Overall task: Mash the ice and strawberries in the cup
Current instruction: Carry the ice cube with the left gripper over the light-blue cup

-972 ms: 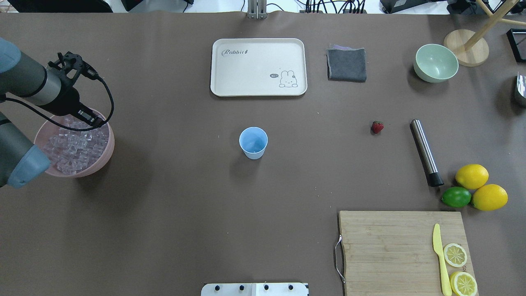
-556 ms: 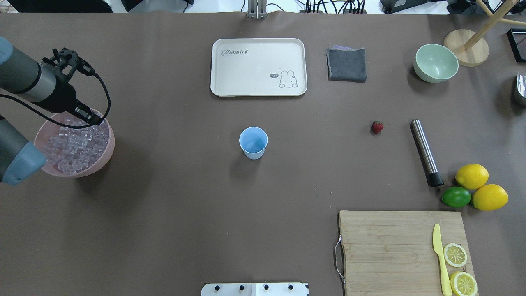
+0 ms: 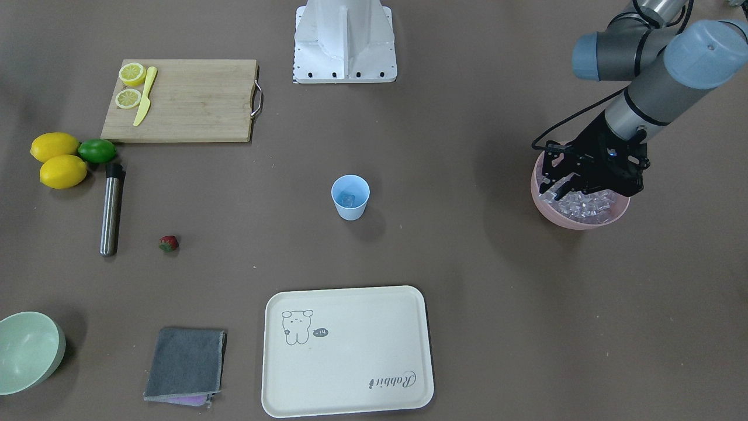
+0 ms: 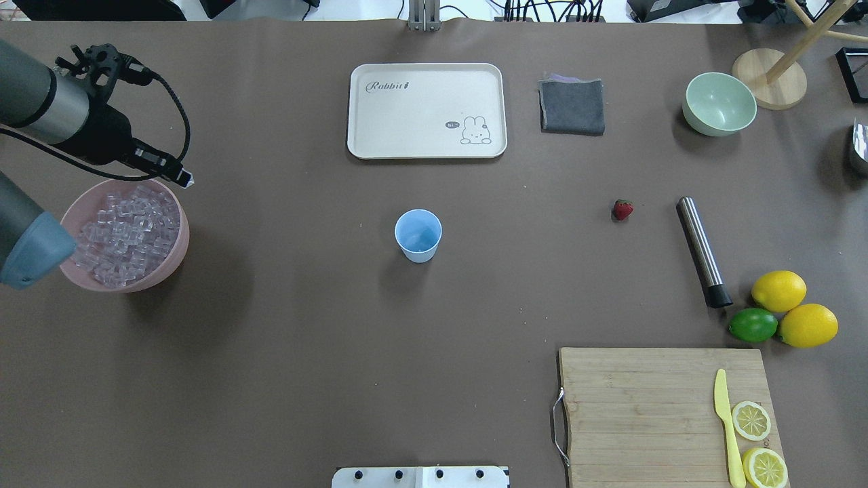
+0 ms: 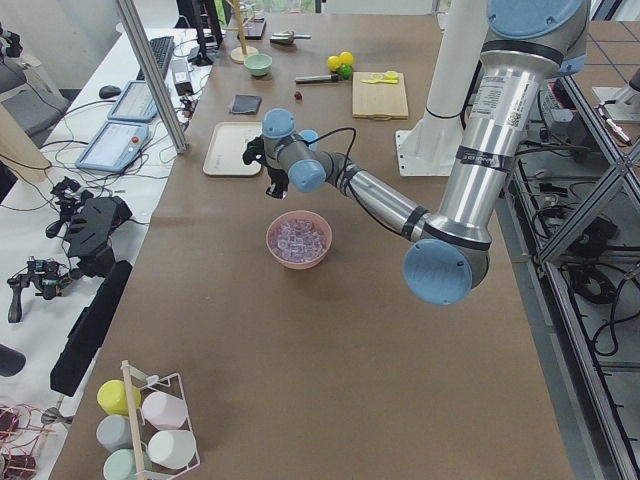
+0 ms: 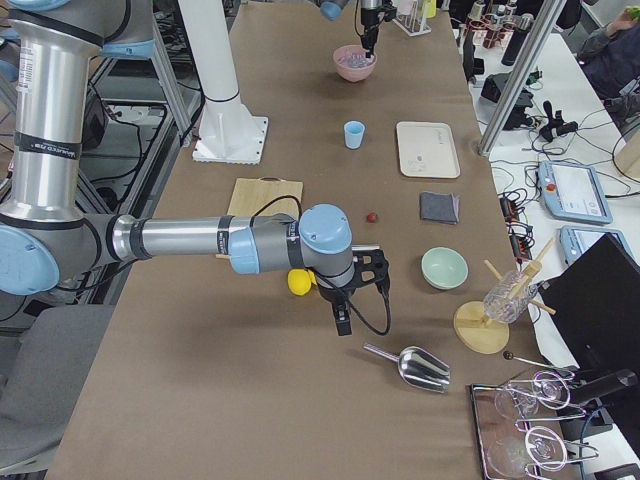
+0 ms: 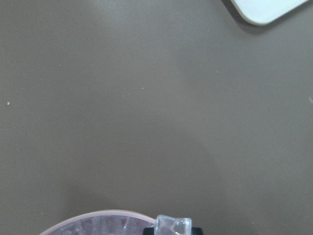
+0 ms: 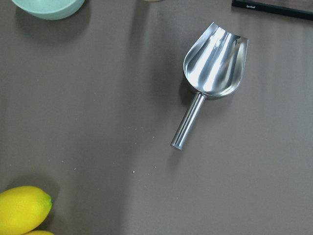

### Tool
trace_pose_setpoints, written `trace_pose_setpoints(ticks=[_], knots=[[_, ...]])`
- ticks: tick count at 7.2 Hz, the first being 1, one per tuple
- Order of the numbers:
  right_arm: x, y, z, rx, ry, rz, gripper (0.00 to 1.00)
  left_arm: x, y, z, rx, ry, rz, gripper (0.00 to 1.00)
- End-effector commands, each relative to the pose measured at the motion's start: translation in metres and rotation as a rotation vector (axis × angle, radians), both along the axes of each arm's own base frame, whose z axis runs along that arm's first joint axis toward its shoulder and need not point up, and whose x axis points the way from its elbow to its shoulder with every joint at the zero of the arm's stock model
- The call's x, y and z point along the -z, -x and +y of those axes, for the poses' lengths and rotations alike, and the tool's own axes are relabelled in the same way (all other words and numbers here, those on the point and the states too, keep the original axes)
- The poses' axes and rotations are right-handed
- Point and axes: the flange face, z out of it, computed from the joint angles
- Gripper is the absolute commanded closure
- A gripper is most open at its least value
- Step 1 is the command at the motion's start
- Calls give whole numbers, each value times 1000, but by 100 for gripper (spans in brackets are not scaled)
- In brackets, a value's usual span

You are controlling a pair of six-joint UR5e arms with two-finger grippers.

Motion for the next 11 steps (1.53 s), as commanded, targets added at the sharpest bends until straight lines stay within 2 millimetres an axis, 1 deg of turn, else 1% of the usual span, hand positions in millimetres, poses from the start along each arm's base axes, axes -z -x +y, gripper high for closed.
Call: trace_pose_setpoints(ticks=[1,2,3,4,5,6,7,9,10,11], knots=[[0,0,0,0,1,0,0,68,-82,22,126,122,62,100],[0,0,0,0,-1,0,0,98,-126,42,167,156,87,100],[0,0,0,0,-1,0,0,120,-153,56,195,177,111,100],[-1,0,0,0,2,0,0,141,-173,68,228,204,140,100],[-1,0,0,0,3,0,0,163,-199,78,280,230,164,100],[-1,0,0,0,1,0,0,175,-226,86,320,249,171,100],[0,0,0,0,-1,0,0,185,-241,95,354,272,187,100],[0,0,0,0,-1,0,0,187,-247,99,380,286,198,100],[-1,0,0,0,1,0,0,191,-247,100,394,315,231,71],[0,0,0,0,1,-2,0,184,-251,97,392,313,246,3]])
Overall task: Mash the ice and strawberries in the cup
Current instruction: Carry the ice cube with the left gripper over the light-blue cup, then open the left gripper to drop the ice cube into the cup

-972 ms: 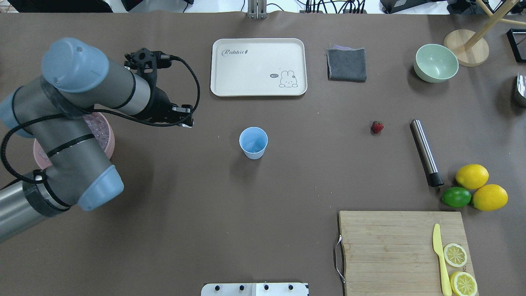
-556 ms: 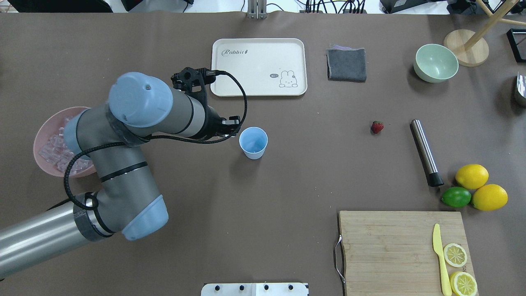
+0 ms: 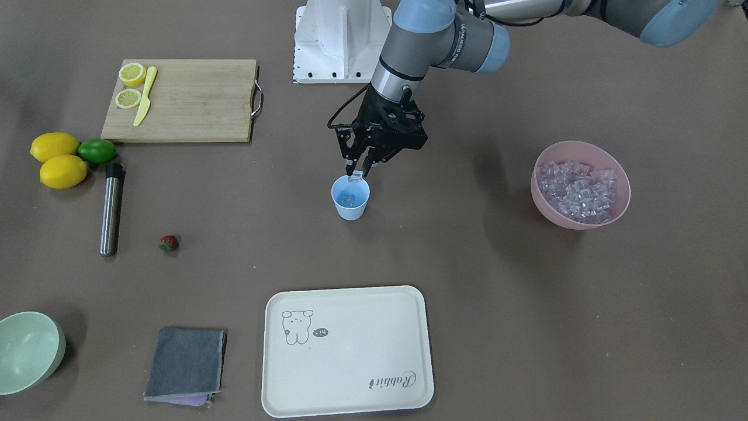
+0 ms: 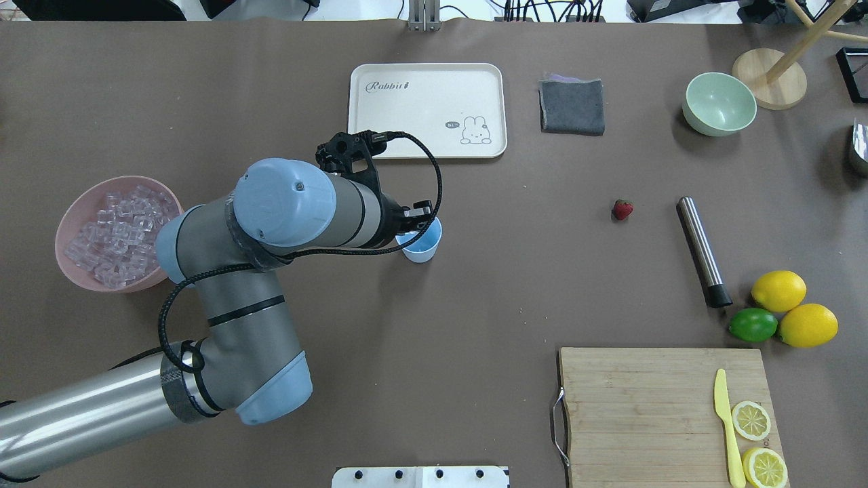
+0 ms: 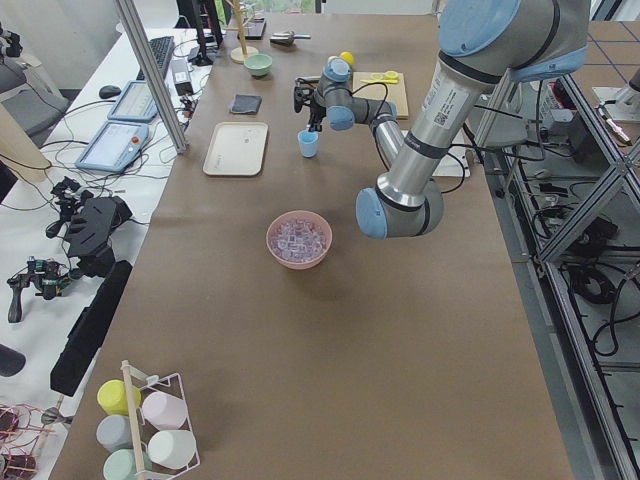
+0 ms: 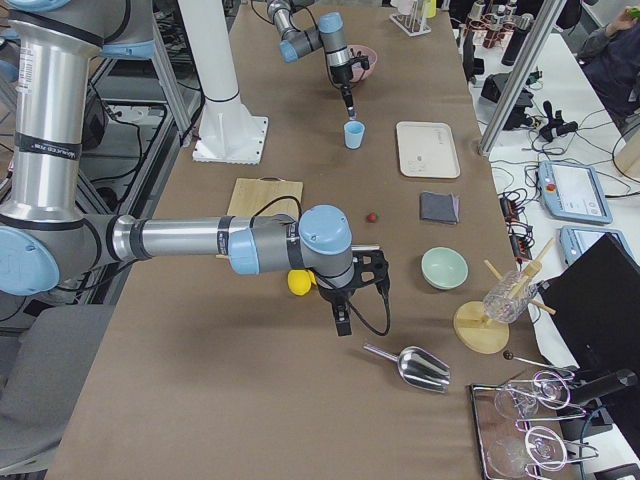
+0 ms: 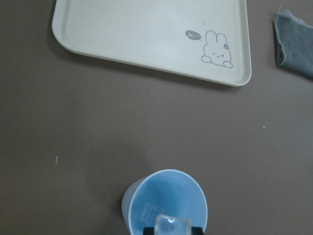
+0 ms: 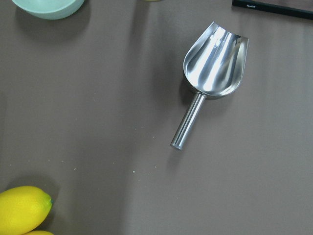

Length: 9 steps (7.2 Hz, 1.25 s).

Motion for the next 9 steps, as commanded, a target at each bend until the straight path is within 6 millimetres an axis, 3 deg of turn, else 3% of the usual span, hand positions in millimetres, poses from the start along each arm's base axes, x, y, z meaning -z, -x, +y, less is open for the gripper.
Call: trace_pose_setpoints(ticks=[1,3,5,6,7,9], knots=[[0,0,0,0,0,-3,0,-5,-4,-2,5,-2,16,2],[0,1,1,1,0,-7,0,-17,11,0,-33,-66,-46,1],[0,0,0,1,0,-6,0,-20,60,19,-161,-124,-275,0],[0,0,1,1,2,-6,0,-27,86,6,-255,-130,-362,0],[0,0,1,1,2,-6,0,-54,117,-3,-309,-180,-424,0],[-2,1,3,2,5,-6,0,-113,189,-42,-436,-243,-466,0]])
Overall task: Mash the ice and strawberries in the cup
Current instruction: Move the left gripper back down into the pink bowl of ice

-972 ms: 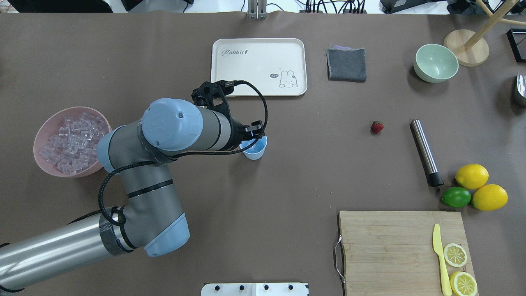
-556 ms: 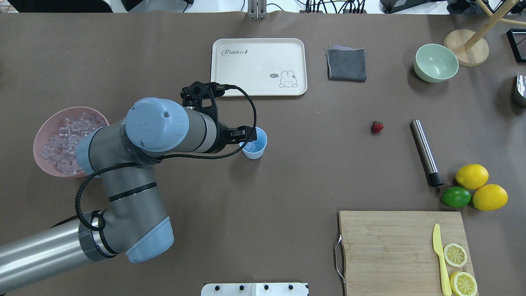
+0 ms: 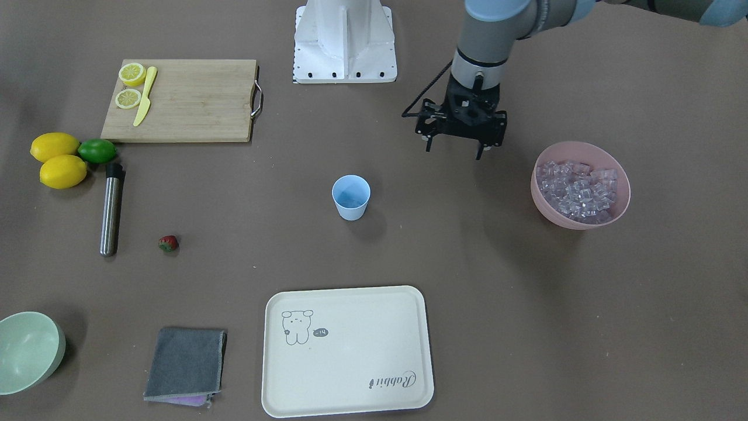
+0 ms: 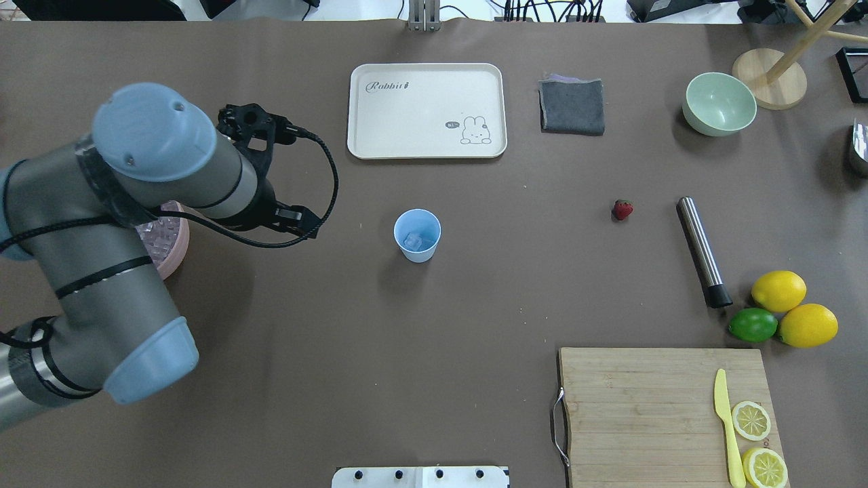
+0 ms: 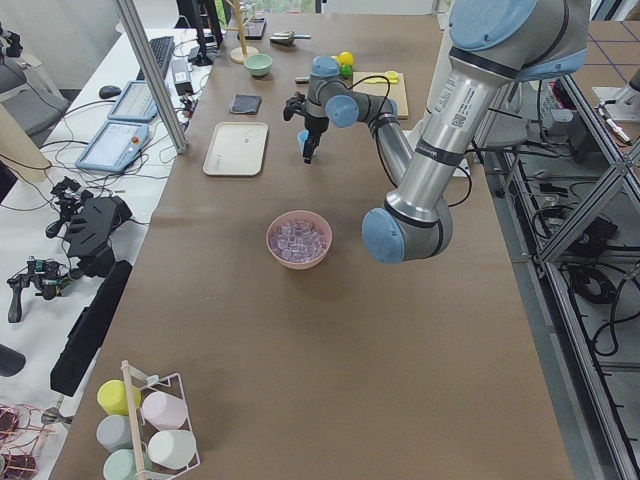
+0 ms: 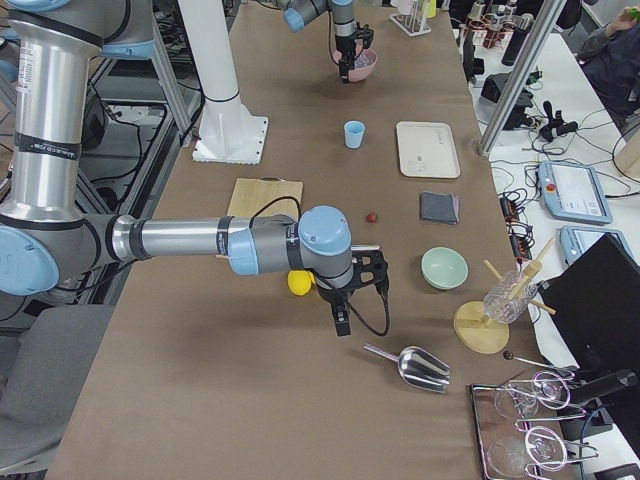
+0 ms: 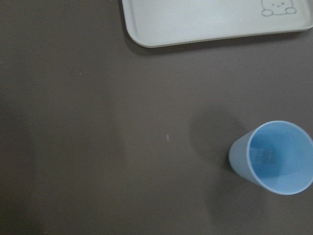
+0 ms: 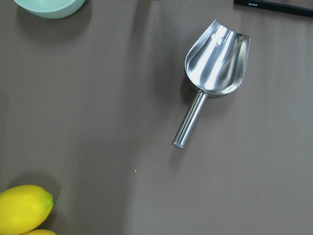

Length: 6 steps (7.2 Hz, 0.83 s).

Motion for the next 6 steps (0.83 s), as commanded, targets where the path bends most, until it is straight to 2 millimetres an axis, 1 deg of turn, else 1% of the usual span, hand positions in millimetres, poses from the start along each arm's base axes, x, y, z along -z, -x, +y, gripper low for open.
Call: trace_pose_setpoints(ticks=[1,2,3,4,5,6], knots=[[-2,0,2,0,3,0,0,-59,67,-32,-111,-42,-56,0],[-3,0,3,1,5,0,0,-77,82,-36,-142,-68,-85,0],[-3,0,4,2,7,-1,0,-99,90,-34,-162,-85,-96,0],[-3,0,4,2,7,-1,0,-131,98,-33,-165,-114,-89,0],[-3,0,4,2,7,-1,0,-158,96,-39,-168,-116,-67,0],[-3,0,4,2,7,-1,0,-176,104,-53,-146,-116,-64,1]])
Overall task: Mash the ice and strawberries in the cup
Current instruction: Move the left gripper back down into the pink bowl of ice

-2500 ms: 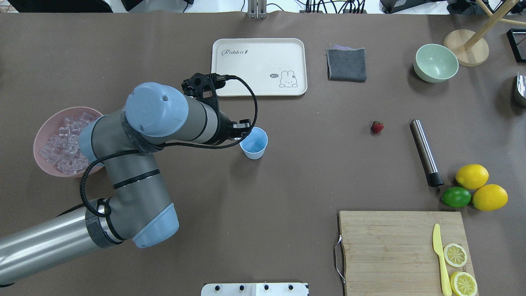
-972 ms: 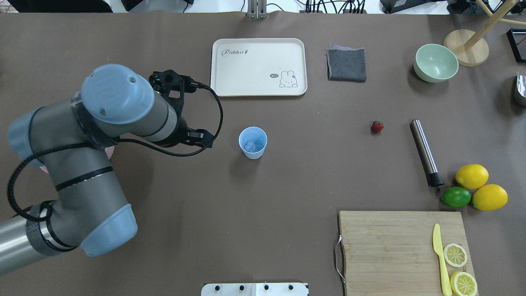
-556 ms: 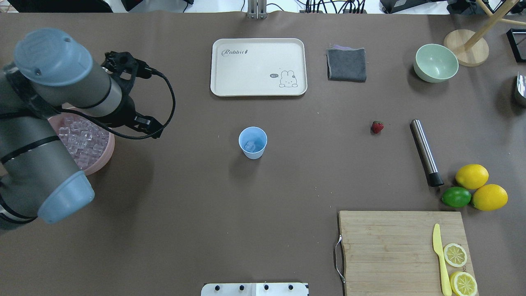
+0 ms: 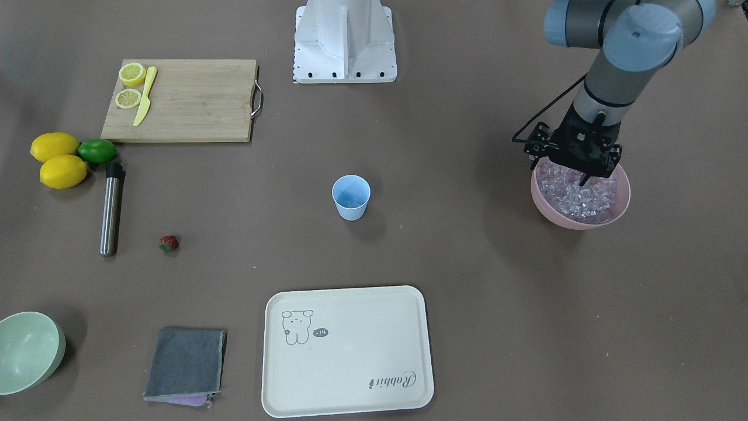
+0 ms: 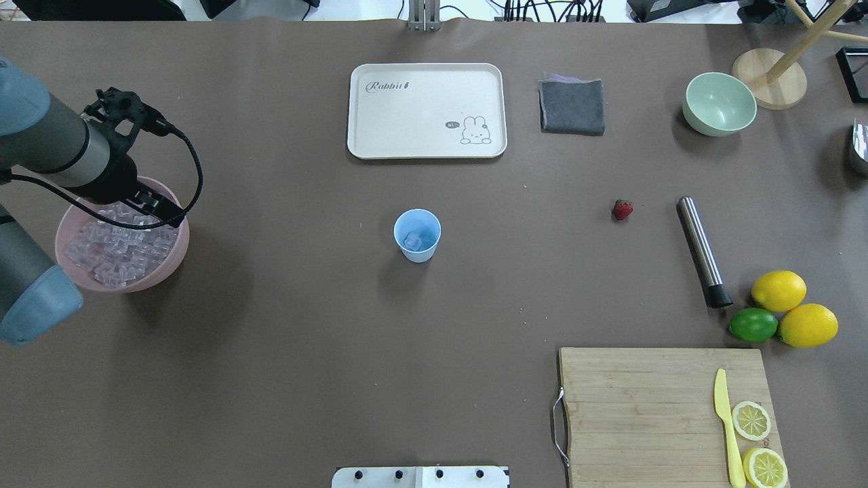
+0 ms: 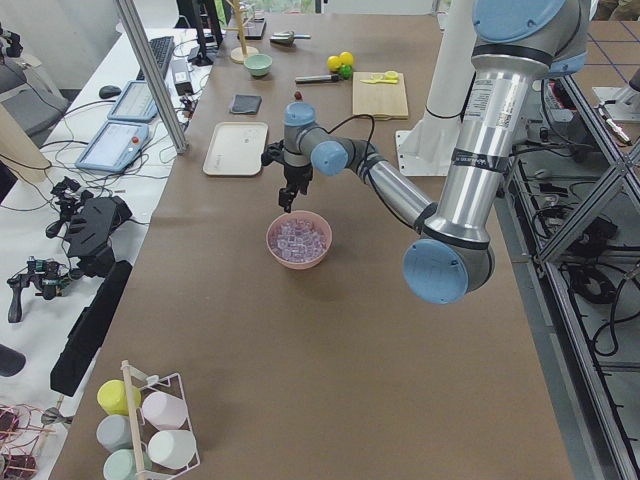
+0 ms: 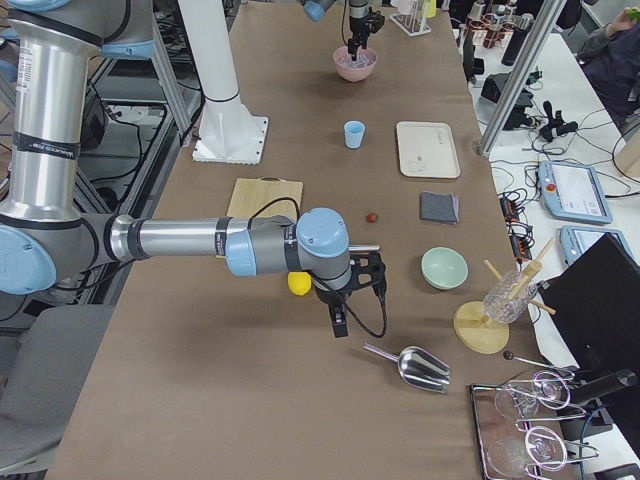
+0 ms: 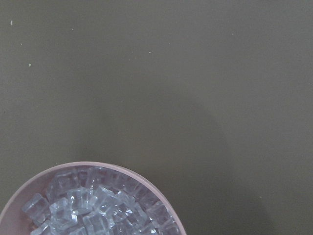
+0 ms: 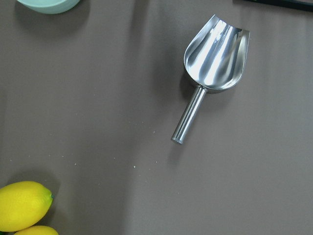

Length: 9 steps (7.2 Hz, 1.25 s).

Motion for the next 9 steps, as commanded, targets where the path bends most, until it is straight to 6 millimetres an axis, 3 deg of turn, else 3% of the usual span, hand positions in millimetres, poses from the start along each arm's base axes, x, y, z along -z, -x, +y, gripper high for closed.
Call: trace_pose_setpoints(ticks=[1,3,6,9], knots=[[0,0,0,0,-1,1,0,-41,13,-21,-4,-7,10,1],[0,0,0,0,-1,0,0,-47,14,-27,-7,-6,1,3],[0,0,0,0,-1,0,0,-78,8,-35,-1,-8,8,3],[1,0,-1,0,-3,1,0,-84,9,-29,48,78,32,3]])
